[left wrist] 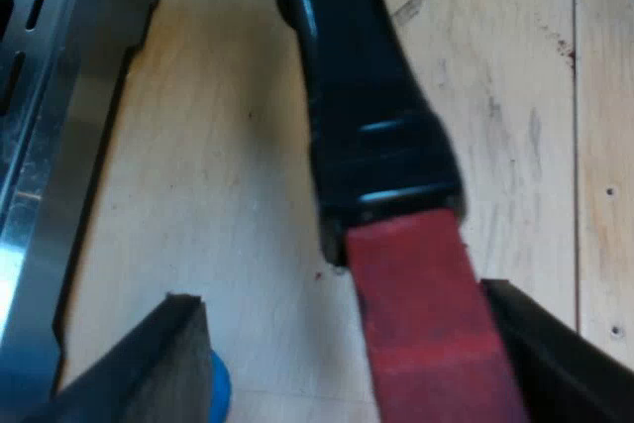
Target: Put the handle in the coffee machine
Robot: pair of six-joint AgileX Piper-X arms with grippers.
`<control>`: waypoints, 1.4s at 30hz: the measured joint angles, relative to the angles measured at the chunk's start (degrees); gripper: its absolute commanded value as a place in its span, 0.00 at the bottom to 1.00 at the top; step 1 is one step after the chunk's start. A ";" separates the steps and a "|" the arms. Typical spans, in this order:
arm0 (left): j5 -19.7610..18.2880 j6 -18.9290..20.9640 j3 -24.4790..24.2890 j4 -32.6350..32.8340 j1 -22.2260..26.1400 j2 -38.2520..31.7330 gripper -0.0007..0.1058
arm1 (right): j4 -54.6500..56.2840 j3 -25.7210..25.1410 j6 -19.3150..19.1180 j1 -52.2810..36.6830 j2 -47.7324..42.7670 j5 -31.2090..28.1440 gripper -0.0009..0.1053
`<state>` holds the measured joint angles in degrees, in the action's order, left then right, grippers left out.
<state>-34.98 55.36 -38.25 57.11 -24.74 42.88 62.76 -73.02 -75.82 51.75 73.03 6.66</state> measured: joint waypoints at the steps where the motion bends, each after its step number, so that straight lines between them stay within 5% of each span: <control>1: 0.00 0.00 0.00 -0.52 0.00 0.10 0.55 | 0.00 0.00 0.17 0.00 0.00 0.00 0.01; 42: -0.45 0.00 2.41 -4.47 0.00 0.09 0.55 | -1.66 0.00 0.91 0.00 0.00 0.14 0.01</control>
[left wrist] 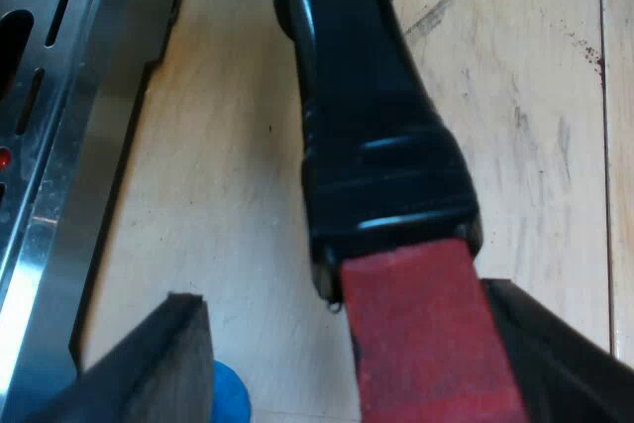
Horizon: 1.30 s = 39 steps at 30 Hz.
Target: Put the handle in the coffee machine
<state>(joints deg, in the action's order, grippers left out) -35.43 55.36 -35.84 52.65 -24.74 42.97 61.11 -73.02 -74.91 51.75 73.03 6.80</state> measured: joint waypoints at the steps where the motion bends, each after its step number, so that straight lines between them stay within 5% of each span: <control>1: 0.00 0.00 0.00 0.00 0.00 0.00 0.55 | 0.00 0.00 0.00 0.00 0.00 0.00 0.01; 21: -1.28 0.00 0.00 -0.88 0.00 0.00 0.55 | 0.00 0.00 0.00 0.00 0.00 0.00 0.01; 30: -1.28 0.00 0.00 -0.88 0.00 0.00 0.28 | -0.12 0.00 0.34 0.00 0.00 -0.22 0.01; 31: -1.28 0.00 0.00 -0.88 0.00 0.00 0.05 | -0.12 0.00 0.45 0.00 0.00 -0.22 0.01; 32: -1.28 0.00 0.00 -0.69 0.00 0.00 0.01 | -0.12 0.00 0.61 0.00 0.00 -0.34 0.01; 39: -0.61 0.62 0.00 -0.86 0.00 0.00 0.01 | -0.12 0.00 1.81 -0.12 0.00 -0.21 0.01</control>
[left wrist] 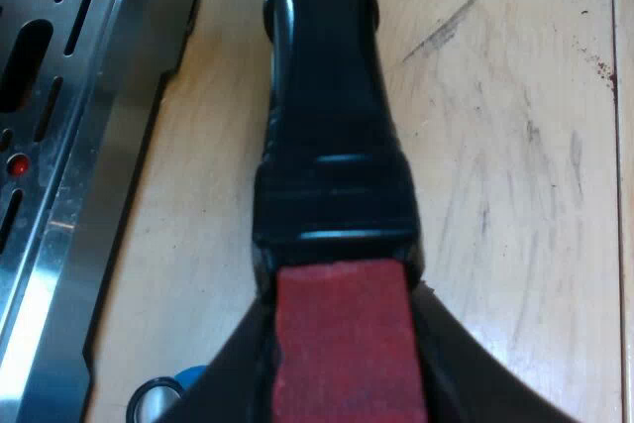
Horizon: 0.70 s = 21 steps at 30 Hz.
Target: Put the handle in the coffee machine
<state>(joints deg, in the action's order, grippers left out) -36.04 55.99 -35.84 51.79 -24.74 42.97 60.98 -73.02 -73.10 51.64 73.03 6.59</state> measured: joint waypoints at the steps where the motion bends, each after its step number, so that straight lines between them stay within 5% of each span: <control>1: 0.00 0.00 0.00 0.00 0.00 0.00 0.01 | 0.00 0.00 0.00 0.00 0.00 0.00 0.01; 7: 0.08 0.18 0.00 0.00 0.00 0.00 0.01 | 0.00 0.00 0.21 0.00 0.00 -0.89 0.10; 9: 0.08 0.18 0.00 0.00 0.00 0.00 0.01 | 0.00 0.00 0.21 0.00 0.00 -0.88 0.25; 11: 0.08 0.18 0.00 0.00 0.00 0.00 0.01 | 0.00 0.00 0.21 0.00 0.00 -0.88 0.54; 14: 0.08 0.18 0.00 0.00 0.00 0.00 0.01 | 0.00 0.00 0.21 0.00 0.00 -0.88 0.82; 21: -0.92 0.06 0.50 2.00 0.00 0.30 0.01 | -0.83 0.00 -1.72 0.00 -0.25 -1.64 0.88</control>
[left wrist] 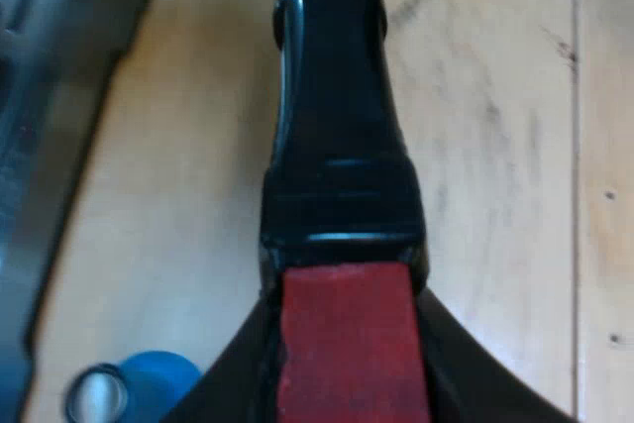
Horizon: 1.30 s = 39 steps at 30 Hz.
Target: Put the handle in the coffee machine
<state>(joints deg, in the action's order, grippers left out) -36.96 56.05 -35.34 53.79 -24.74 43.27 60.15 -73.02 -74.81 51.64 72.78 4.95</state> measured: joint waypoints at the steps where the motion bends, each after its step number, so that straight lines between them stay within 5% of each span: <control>1: -0.11 0.46 0.15 0.20 0.00 0.13 0.01 | -0.21 0.00 -0.14 0.00 -0.02 -0.02 0.88; 9: -0.41 1.09 0.16 0.18 0.59 -0.28 0.01 | -1.61 -0.18 -1.29 0.00 -0.02 -0.92 0.88; 23: -3.84 3.95 0.16 0.23 10.42 -2.30 0.01 | -1.61 -0.27 -2.87 0.77 -7.18 -9.47 0.88; 34: -6.31 0.45 0.16 5.12 19.37 -2.30 0.01 | -6.54 -0.27 -3.99 14.24 -7.83 -26.01 0.88; 39: -9.42 -1.97 0.16 5.92 28.63 -2.30 0.01 | -13.64 3.07 -3.36 18.68 -7.83 -31.11 0.88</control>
<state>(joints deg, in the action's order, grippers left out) -46.38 54.08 -35.17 59.71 3.89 40.97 46.51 -69.95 -78.17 70.32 64.95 -26.16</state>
